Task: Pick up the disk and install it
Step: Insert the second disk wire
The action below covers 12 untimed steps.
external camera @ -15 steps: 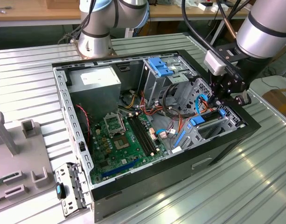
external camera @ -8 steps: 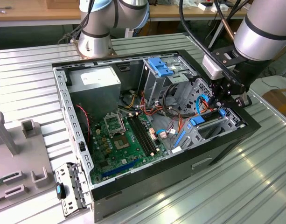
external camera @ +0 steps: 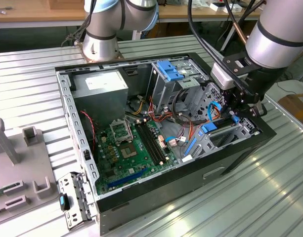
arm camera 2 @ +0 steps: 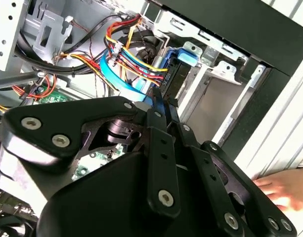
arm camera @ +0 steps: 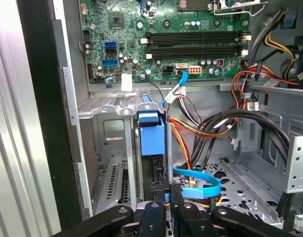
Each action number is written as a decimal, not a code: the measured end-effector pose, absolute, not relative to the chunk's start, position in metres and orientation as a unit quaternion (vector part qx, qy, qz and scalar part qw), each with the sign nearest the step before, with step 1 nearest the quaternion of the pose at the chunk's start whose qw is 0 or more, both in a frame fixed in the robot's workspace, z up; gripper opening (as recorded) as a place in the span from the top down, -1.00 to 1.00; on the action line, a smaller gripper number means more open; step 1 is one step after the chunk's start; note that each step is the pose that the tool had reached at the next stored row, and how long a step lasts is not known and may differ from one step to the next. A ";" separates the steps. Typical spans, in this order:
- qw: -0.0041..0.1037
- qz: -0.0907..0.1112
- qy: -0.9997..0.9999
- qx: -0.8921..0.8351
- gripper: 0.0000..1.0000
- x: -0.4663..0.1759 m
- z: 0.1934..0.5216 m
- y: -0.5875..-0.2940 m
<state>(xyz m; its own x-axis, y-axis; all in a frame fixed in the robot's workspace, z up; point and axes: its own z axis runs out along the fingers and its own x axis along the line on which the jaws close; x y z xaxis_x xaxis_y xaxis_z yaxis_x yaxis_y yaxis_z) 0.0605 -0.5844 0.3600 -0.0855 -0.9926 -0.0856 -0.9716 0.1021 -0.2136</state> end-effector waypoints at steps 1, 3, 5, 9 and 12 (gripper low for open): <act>0.105 -0.051 0.732 -0.672 0.68 0.060 0.360 -0.585; 0.107 -0.050 0.722 -0.682 0.68 0.059 0.359 -0.585; 0.107 -0.050 0.721 -0.683 0.68 0.059 0.359 -0.585; 0.107 -0.050 0.721 -0.683 0.68 0.059 0.359 -0.588; 0.107 -0.050 0.721 -0.683 0.68 0.059 0.359 -0.588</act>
